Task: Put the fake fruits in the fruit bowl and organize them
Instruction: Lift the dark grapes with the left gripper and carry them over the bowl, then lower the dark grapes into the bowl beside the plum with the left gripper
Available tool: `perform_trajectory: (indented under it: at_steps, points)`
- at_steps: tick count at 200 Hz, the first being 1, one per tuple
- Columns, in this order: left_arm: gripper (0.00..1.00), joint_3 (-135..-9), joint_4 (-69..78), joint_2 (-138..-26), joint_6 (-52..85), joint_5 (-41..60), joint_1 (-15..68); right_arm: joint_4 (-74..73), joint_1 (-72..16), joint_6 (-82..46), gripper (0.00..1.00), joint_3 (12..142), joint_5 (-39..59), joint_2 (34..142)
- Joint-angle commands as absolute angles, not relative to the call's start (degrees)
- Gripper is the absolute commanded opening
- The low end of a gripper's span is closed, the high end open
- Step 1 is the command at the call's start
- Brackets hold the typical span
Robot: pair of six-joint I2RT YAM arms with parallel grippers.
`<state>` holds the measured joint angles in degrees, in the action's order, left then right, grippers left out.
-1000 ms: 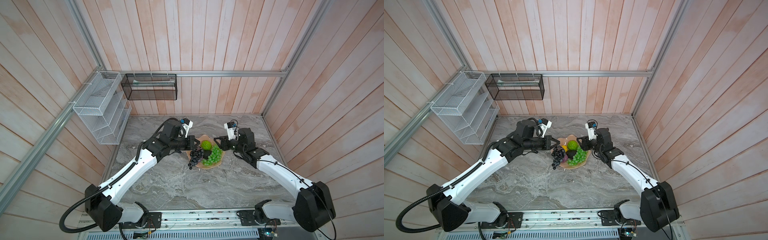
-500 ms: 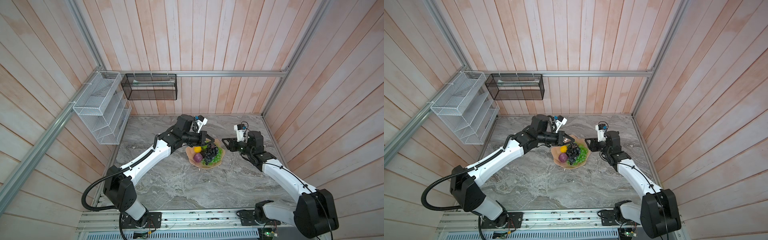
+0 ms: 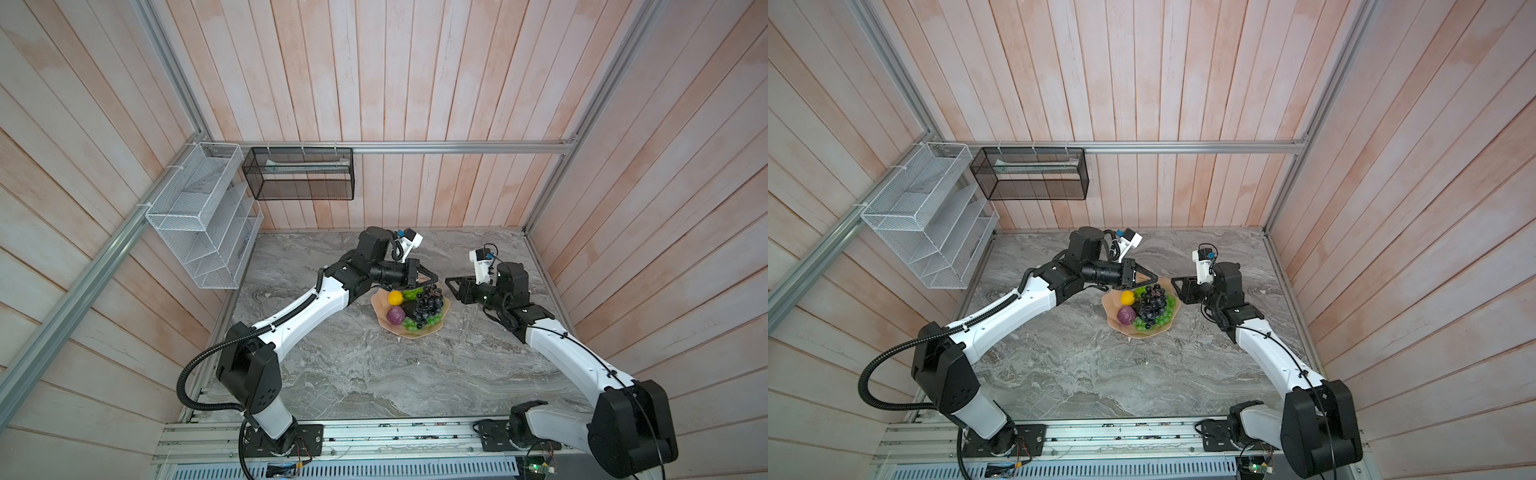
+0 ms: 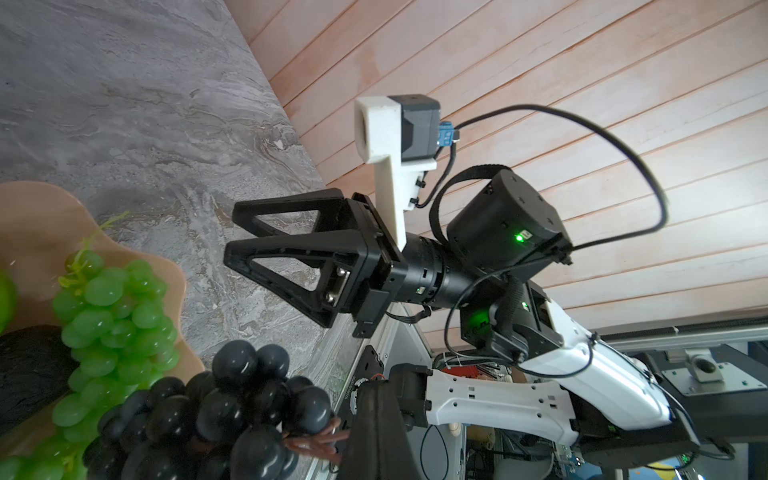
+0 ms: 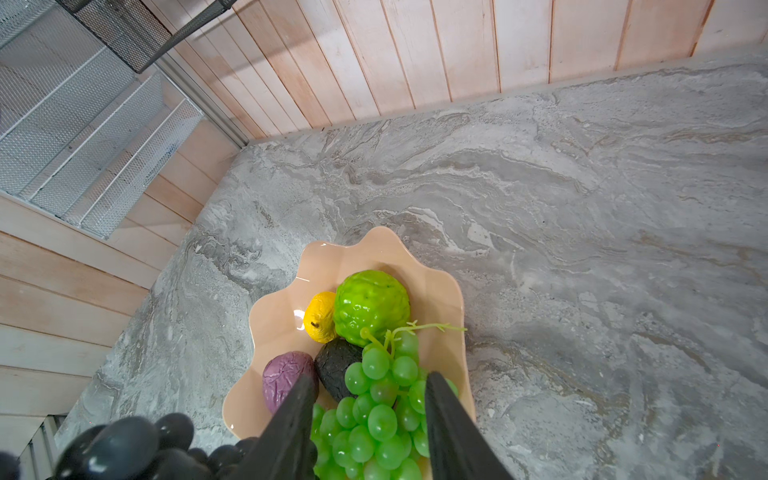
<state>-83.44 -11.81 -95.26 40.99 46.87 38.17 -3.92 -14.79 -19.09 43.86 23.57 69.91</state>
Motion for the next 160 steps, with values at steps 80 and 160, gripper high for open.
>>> perform_trajectory:
  at_steps: [80,160]
  points:
    - [0.0,-71.14,-0.17,-90.89,44.41,48.63,35.05,-2.45,-16.14,-17.24,0.44,44.61,23.5,71.51]
    - [0.0,-59.7,1.42,-84.12,43.81,47.41,30.01,-2.55,-24.7,-14.04,0.44,48.69,21.09,79.66]
